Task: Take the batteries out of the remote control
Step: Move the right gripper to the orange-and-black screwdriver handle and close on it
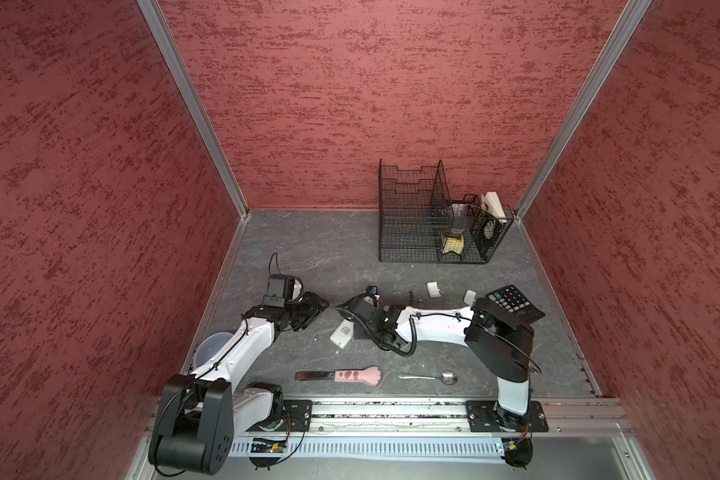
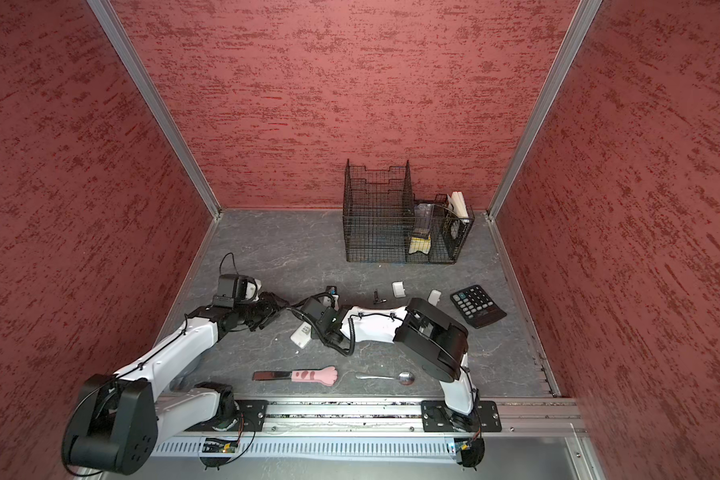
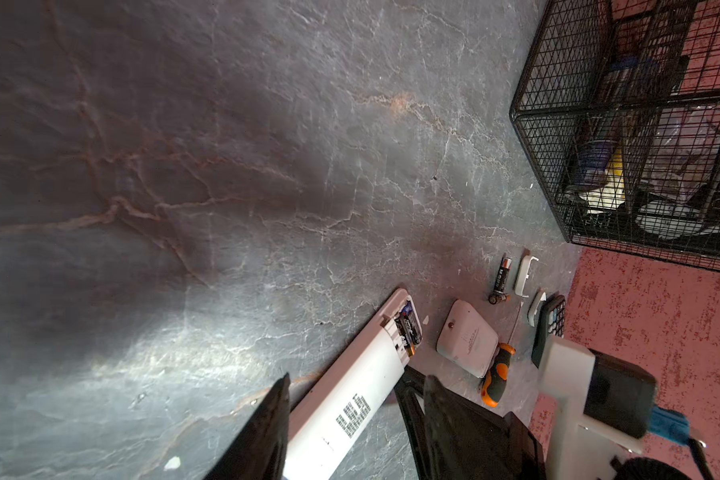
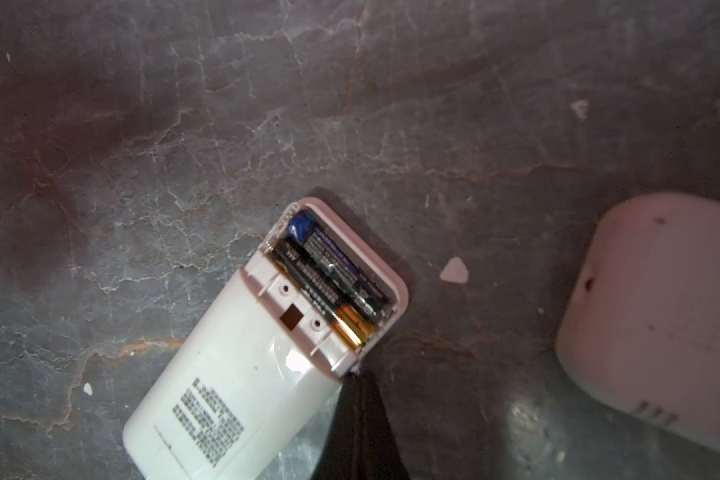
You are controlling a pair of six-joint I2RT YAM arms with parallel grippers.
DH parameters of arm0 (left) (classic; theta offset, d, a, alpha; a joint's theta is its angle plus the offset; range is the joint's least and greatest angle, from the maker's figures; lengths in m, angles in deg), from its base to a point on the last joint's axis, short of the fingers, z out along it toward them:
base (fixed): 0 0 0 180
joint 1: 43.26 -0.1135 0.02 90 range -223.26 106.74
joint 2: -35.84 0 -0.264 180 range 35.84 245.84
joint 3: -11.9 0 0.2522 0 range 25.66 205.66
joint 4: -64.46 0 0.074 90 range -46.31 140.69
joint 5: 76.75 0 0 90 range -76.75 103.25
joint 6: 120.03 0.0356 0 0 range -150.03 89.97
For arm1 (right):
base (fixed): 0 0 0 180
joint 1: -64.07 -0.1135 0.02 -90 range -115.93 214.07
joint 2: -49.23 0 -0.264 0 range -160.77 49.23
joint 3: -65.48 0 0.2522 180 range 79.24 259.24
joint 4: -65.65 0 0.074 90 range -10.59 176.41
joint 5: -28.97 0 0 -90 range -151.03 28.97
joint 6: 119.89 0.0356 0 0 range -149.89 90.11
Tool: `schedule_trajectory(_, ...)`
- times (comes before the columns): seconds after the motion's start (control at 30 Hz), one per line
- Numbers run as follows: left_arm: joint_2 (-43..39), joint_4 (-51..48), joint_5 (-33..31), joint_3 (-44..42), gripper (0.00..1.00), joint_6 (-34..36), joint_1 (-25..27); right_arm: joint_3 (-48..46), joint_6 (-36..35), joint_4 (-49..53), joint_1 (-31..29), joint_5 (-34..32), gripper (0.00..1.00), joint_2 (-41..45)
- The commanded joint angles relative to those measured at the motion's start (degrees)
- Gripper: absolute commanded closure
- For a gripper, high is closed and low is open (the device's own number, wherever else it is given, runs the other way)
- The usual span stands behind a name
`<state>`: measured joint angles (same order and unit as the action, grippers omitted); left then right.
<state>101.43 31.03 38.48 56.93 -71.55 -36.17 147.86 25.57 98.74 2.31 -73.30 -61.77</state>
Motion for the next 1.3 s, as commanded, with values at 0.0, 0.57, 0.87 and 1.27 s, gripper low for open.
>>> schedule_trajectory(0.0,-1.3,0.1,0.8,0.1,0.48,0.3,-0.6,-0.5,0.9,2.4,0.0,-1.8,0.96,3.3)
schedule_trajectory(0.57,-1.0,-1.1,1.5,5.8,0.43,-1.0,0.2,-14.6,7.8,27.4,5.0,-11.6,0.59,34.2)
schedule_trajectory(0.87,1.5,-0.6,0.0,7.5,0.43,-1.7,2.7,-23.0,6.7,26.3,12.4,-9.4,0.56,39.6)
schedule_trajectory(1.27,3.7,-0.7,-2.0,9.0,0.43,-2.4,4.4,-26.7,0.8,13.4,18.5,-3.8,0.53,32.6)
